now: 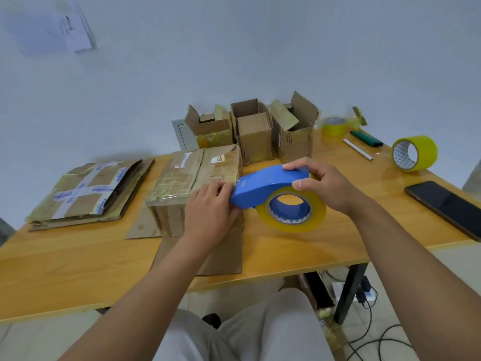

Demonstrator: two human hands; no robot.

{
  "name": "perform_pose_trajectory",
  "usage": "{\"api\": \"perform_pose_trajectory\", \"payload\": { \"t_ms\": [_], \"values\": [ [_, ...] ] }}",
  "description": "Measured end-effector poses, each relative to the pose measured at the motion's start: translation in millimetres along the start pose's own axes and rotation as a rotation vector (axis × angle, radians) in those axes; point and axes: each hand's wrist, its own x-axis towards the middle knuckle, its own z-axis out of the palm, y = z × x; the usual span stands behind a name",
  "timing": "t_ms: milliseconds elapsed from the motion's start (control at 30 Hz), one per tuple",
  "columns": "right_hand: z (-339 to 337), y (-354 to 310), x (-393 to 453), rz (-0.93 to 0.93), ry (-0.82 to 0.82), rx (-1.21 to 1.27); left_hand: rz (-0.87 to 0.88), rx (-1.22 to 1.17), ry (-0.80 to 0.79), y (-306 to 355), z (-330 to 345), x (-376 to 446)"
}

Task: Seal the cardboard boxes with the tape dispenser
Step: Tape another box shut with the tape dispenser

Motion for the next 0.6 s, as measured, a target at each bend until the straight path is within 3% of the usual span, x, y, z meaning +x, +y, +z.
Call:
{"api": "perform_pose_trajectory", "payload": {
  "t_ms": [200, 600],
  "values": [
    [-10.2, 2.4, -9.5, -0.032, 0.029, 0.054, -0.05, -0.002, 0.067, 2.9, 7.0, 0.5],
    [-29.4, 8.2, -22.1, 0.006, 0.004, 0.017, -0.075, 0.026, -0.013, -0.5, 1.2, 1.7]
  ]
}}
